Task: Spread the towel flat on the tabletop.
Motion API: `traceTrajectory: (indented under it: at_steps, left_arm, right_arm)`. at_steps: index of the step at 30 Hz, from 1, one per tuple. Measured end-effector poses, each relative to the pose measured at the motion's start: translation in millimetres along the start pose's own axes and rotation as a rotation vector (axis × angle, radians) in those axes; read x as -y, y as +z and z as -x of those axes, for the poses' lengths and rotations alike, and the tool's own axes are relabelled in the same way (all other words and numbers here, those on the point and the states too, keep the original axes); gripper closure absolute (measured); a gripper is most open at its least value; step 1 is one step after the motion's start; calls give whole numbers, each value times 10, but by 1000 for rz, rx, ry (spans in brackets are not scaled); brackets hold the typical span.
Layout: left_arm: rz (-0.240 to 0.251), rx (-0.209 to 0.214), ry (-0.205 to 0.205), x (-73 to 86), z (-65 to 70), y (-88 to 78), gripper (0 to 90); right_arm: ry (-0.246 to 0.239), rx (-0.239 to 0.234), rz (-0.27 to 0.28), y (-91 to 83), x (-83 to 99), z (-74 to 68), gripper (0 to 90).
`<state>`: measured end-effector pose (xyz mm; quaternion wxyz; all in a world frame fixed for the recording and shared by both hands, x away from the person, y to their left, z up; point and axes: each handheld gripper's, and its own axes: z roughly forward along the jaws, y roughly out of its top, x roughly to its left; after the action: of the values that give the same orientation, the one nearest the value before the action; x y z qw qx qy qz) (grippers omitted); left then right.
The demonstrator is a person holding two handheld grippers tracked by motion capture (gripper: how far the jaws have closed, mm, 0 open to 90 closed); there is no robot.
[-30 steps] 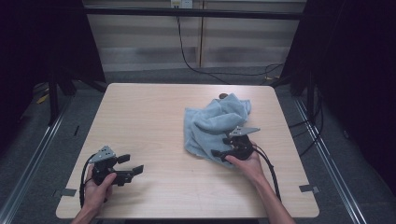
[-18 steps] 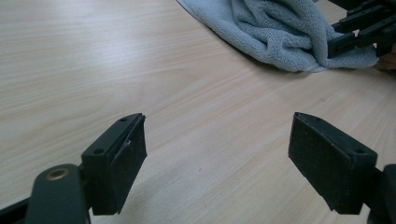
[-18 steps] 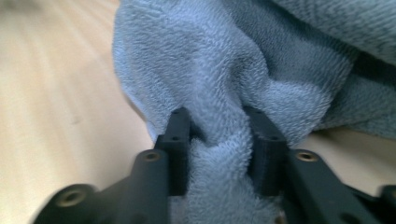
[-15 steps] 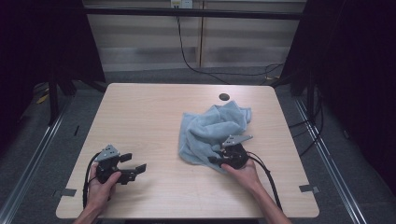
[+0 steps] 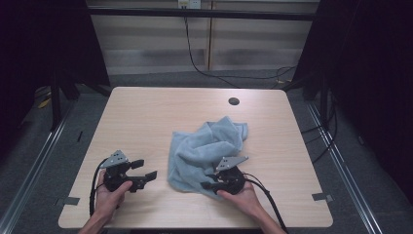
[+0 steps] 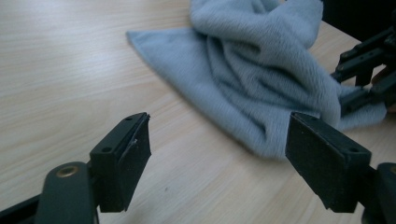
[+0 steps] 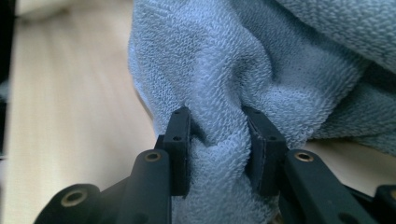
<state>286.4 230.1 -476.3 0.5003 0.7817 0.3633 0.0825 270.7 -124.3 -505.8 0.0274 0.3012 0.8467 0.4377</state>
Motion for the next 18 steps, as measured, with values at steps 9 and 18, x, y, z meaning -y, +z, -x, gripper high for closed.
traceTrajectory:
  at_steps: [9,18]
  left_arm:
    - [54,19,3,-270,91,-34,322]
    - [-71,52,139,-349,269,577,653]
  right_arm:
    - [7,-31,56,-268,-245,-53,595]
    - [62,122,185,-774,-302,324,551]
